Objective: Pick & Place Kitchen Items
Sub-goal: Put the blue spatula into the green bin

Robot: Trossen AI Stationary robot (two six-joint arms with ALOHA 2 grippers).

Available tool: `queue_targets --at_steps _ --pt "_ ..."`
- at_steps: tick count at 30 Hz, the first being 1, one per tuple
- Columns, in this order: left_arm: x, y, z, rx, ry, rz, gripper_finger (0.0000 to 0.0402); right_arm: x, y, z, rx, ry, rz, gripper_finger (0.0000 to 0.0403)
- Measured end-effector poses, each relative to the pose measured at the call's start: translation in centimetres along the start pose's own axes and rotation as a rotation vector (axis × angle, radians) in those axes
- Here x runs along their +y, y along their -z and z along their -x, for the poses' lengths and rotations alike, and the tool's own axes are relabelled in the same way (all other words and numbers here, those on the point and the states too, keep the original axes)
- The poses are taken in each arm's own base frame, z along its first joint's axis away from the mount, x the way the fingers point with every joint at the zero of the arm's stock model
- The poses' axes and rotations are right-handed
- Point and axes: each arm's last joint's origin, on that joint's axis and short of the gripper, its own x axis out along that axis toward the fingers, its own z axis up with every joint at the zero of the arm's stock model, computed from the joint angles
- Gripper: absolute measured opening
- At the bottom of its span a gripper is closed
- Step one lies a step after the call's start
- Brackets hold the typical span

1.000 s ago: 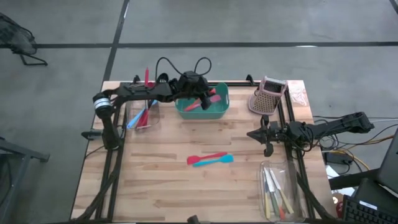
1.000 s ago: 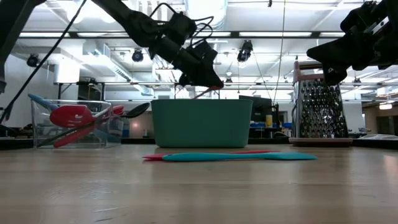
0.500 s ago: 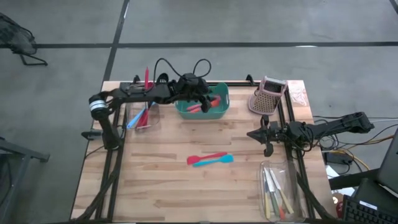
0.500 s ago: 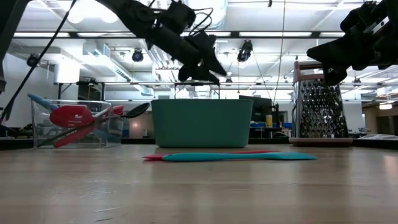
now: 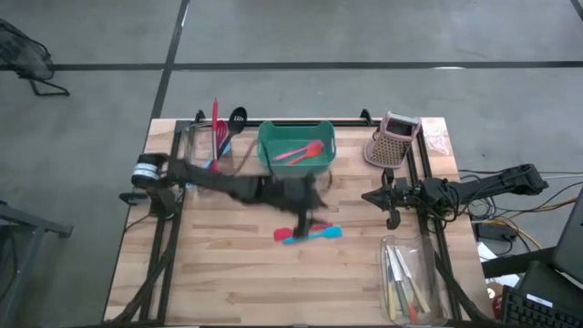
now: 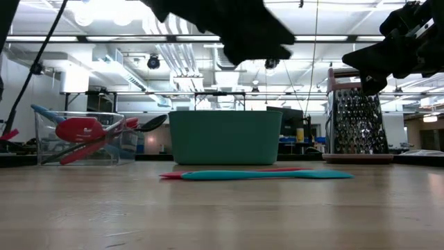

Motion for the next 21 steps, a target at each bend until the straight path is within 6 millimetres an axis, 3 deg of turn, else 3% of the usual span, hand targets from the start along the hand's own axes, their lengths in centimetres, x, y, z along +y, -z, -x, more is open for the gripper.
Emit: queue_targets --at_steps 4,7,15,21 --pt "-4.3 1.7 -2.0 -0.005 0.040 -0.104 0.0222 0.0 0.0 0.0 0.000 -0.001 0.000 0.0009" --pt "-5.9 2.7 -3.4 -0.031 0.072 -0.119 0.0222 0.0 0.0 0.0 -0.001 -0.001 0.000 0.0009" --pt "-6.2 5.9 -7.9 -0.053 -0.008 -0.110 0.0222 0.0 0.0 0.0 0.000 0.000 0.000 0.0009" --pt "-4.5 8.5 -10.8 0.020 -0.142 -0.058 0.0222 0.0 0.0 0.0 -0.001 -0.001 0.000 0.0009"
